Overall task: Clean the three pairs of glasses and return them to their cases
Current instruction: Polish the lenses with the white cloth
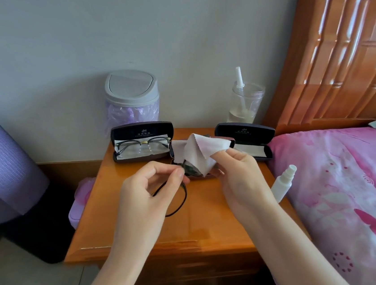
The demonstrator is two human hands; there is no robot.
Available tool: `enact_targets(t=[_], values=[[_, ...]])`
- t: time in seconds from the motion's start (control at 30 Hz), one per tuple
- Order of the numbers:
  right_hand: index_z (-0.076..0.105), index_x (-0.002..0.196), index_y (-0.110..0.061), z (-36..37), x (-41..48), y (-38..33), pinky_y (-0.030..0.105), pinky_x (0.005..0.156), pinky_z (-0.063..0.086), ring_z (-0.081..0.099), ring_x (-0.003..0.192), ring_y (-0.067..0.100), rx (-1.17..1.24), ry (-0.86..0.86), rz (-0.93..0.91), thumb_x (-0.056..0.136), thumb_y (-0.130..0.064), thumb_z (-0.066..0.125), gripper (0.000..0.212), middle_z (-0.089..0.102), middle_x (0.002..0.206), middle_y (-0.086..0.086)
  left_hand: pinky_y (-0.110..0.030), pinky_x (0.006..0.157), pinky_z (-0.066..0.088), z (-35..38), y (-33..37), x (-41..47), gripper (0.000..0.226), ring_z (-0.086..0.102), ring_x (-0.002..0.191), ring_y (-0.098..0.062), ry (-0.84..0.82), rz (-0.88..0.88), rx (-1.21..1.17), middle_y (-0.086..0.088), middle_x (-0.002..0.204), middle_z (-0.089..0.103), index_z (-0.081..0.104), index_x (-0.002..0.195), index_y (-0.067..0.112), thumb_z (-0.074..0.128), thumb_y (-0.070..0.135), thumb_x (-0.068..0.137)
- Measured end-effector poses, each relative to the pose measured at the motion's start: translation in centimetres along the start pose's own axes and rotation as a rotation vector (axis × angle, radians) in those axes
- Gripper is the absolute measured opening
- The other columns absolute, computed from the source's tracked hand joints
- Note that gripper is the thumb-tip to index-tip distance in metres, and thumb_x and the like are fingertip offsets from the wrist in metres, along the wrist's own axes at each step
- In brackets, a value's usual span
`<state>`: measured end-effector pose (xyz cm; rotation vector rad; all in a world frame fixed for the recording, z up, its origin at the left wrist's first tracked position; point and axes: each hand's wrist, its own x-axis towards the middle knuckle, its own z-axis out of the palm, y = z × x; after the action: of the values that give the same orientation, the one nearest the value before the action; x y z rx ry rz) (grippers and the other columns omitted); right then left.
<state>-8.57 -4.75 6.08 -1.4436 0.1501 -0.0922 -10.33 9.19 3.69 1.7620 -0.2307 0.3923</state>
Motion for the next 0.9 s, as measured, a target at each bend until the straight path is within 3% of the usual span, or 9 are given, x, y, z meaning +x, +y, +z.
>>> enact_targets(t=[0.1, 0.33, 0.53, 0.67, 0.77, 0.9], values=[[0.072, 0.075, -0.019, 0.7, -0.4, 0.0, 0.025, 0.076, 0.046, 0.058, 0.076, 0.011, 0.016, -0.013, -0.019, 0.089, -0.013, 0.058, 0.022, 0.068, 0.068, -0.008, -0.004, 0.073, 0.047, -0.1, -0.1, 0.0, 0.007, 0.066, 0.084, 0.003, 0.022, -0.001, 0.006, 0.017, 0.081, 0.071, 0.07, 0.084, 0.023, 0.064, 0.019, 0.085], [0.075, 0.082, -0.01, 0.8, -1.7, 0.9, 0.003, 0.063, 0.046, 0.061, 0.071, 0.0, -0.099, -0.131, -0.069, 0.086, 0.002, 0.054, 0.024, 0.071, 0.074, -0.002, 0.001, 0.069, 0.043, -0.3, 0.2, -0.1, 0.024, 0.062, 0.085, 0.012, 0.051, 0.028, 0.031, 0.034, 0.081, 0.066, 0.063, 0.082, 0.038, 0.063, 0.014, 0.084], [0.075, 0.087, -0.01, 0.7, -1.6, 1.0, 0.007, 0.067, 0.048, 0.062, 0.077, 0.005, -0.121, -0.102, -0.066, 0.086, -0.001, 0.057, 0.02, 0.073, 0.082, 0.004, -0.001, 0.069, 0.044, -0.3, 0.4, -0.1, 0.01, 0.063, 0.085, 0.009, 0.019, 0.02, 0.002, 0.027, 0.086, 0.068, 0.064, 0.083, 0.036, 0.063, 0.026, 0.081], [0.074, 0.077, -0.012, 1.1, -1.4, 0.7, 0.019, 0.073, 0.047, 0.057, 0.078, 0.01, -0.026, -0.063, -0.029, 0.086, -0.004, 0.055, 0.022, 0.067, 0.075, 0.0, -0.003, 0.07, 0.045, -0.2, 0.4, -0.1, 0.011, 0.064, 0.087, 0.006, 0.018, 0.013, -0.009, 0.024, 0.087, 0.069, 0.066, 0.087, 0.034, 0.06, 0.036, 0.077], [0.066, 0.079, 0.005, 1.3, -1.1, 0.5, 0.029, 0.074, 0.042, 0.052, 0.077, 0.019, 0.057, -0.001, 0.018, 0.088, -0.005, 0.054, 0.018, 0.06, 0.074, 0.007, -0.005, 0.072, 0.047, -0.1, 0.2, -0.1, 0.012, 0.065, 0.087, 0.002, 0.024, 0.02, -0.007, 0.019, 0.086, 0.07, 0.068, 0.087, 0.029, 0.06, 0.034, 0.079], [0.068, 0.07, -0.013, 1.4, -0.7, -0.3, 0.021, 0.065, 0.044, 0.055, 0.068, 0.008, 0.19, 0.094, 0.055, 0.09, -0.007, 0.055, 0.025, 0.064, 0.058, -0.009, -0.008, 0.076, 0.049, 0.1, 0.0, -0.1, 0.008, 0.067, 0.085, -0.001, 0.01, 0.03, -0.016, 0.015, 0.079, 0.072, 0.07, 0.084, 0.02, 0.062, 0.022, 0.085]])
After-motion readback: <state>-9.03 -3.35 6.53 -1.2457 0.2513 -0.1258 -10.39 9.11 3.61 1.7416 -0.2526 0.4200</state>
